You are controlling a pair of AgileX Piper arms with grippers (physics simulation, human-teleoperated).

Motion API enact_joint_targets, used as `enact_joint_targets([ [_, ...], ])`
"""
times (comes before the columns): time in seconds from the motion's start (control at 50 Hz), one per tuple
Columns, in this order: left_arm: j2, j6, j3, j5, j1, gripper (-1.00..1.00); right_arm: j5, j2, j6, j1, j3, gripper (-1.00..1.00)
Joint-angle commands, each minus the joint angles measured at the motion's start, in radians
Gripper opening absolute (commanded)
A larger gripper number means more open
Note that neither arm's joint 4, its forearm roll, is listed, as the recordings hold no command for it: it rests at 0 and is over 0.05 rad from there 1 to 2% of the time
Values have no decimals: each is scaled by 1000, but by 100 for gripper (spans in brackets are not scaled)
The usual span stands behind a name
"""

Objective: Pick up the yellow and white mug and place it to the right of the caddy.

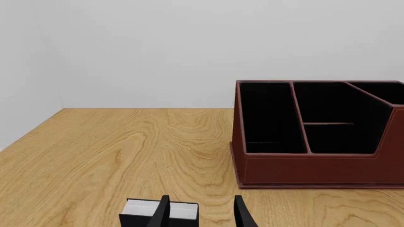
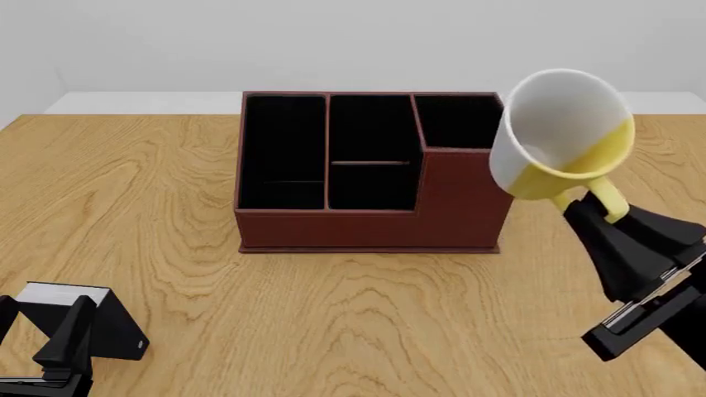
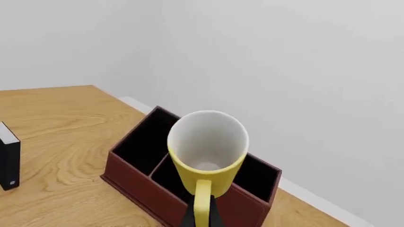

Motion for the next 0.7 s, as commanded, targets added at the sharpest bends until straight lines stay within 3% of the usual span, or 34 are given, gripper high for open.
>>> enact_joint_targets([
  [0.02, 0, 0, 0, 0, 0, 100, 30, -37, 8, -41, -8, -100],
  [0.46, 0, 0, 0, 0, 0, 100, 37, -43, 29, -144, -12, -100],
  [0.7, 0, 0, 0, 0, 0, 100, 39, -46, 80, -204, -15, -100],
])
